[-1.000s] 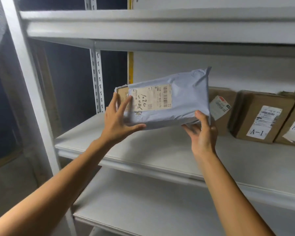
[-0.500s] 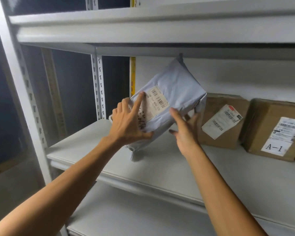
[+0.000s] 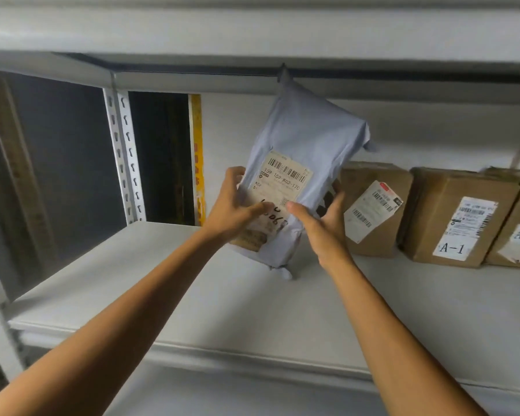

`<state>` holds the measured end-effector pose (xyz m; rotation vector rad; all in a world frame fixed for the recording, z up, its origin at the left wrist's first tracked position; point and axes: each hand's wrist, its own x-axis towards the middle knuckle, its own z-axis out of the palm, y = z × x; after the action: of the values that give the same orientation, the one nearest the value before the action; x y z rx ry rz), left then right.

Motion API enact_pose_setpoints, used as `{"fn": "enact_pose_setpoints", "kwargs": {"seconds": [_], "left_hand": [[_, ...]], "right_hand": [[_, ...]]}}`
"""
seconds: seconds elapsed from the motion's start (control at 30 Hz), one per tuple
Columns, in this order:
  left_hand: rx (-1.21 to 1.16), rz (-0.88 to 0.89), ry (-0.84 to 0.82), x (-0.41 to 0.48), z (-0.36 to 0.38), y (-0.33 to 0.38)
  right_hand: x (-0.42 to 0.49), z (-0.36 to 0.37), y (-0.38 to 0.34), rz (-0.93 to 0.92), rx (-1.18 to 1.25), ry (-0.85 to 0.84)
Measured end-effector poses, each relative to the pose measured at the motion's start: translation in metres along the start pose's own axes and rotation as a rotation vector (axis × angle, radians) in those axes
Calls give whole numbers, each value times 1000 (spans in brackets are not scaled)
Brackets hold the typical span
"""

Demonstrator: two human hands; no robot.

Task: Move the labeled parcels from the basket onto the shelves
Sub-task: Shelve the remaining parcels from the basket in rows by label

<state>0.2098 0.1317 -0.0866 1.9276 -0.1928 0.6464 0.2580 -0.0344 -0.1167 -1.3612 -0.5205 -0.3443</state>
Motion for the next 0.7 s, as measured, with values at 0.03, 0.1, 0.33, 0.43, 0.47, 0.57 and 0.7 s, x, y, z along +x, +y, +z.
{"fn": "enact_pose_setpoints", "kwargs": {"seconds": [0.03, 0.1, 0.33, 0.43, 0.47, 0.57, 0.7], "left_hand": [[-17, -8, -23, 3, 5, -3], [-80, -38, -42, 7, 14, -15], [-86, -36, -14, 30, 32, -50], [30, -30, 12, 45, 36, -61], [82, -29, 16, 48, 38, -67], [154, -44, 34, 57, 48, -82], [162, -50, 64, 71, 53, -96]], "right_hand": [[3, -2, 1, -16, -52, -9], [9, -7, 8, -32, -153, -31], [23, -8, 33, 60, -393, 17], [35, 0, 43, 67, -471, 83], [39, 4, 47, 78, -490, 118], [51, 17, 61, 63, -649, 255], [58, 23, 72, 45, -704, 325]]}}
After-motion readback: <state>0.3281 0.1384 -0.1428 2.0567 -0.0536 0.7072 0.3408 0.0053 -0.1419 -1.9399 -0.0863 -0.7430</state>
